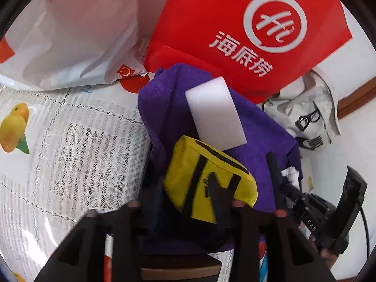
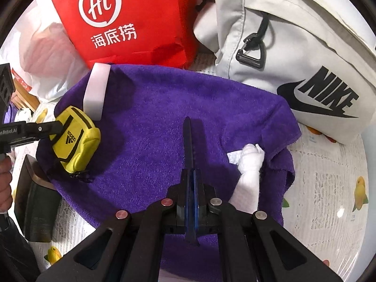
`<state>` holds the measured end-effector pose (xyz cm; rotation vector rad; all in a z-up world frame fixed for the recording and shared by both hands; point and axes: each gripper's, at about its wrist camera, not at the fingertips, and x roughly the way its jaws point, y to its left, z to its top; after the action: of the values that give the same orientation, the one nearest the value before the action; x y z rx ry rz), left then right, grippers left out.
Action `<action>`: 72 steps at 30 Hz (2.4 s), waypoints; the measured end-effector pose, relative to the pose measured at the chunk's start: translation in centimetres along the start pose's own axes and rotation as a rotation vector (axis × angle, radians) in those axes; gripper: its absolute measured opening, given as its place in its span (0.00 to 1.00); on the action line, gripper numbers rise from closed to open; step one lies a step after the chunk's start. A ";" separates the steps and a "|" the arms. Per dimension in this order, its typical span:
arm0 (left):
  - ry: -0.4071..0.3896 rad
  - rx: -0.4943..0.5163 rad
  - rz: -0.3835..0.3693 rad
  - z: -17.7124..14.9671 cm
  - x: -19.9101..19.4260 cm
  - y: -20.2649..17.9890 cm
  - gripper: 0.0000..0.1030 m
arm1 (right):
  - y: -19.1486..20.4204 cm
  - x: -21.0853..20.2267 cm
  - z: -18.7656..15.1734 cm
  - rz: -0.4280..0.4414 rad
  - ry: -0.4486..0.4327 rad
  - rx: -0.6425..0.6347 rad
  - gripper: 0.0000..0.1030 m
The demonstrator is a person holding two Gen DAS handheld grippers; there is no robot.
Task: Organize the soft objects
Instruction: 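Lower the yellow bag onto the towel with the left tool while the right tool releases the strap, then move the left tool down to the black watch strap and close on it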
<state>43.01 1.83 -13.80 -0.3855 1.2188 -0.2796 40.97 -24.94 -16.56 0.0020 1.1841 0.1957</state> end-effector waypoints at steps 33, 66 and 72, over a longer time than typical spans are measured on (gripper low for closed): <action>-0.117 0.141 0.047 -13.0 -13.7 -3.2 0.56 | 4.4 -15.9 -12.8 0.035 -0.132 0.049 0.49; 0.026 0.303 0.048 -21.4 -4.8 -3.6 0.13 | 3.5 -15.1 -26.3 0.020 -0.018 0.133 0.51; 0.040 0.309 0.072 -21.3 -4.7 -3.4 0.14 | 3.4 -14.6 -26.7 0.038 -0.008 0.136 0.51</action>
<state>21.34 -2.24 -14.60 -0.0692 1.2030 -0.4084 10.61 -26.53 -12.88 0.1452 1.1883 0.1483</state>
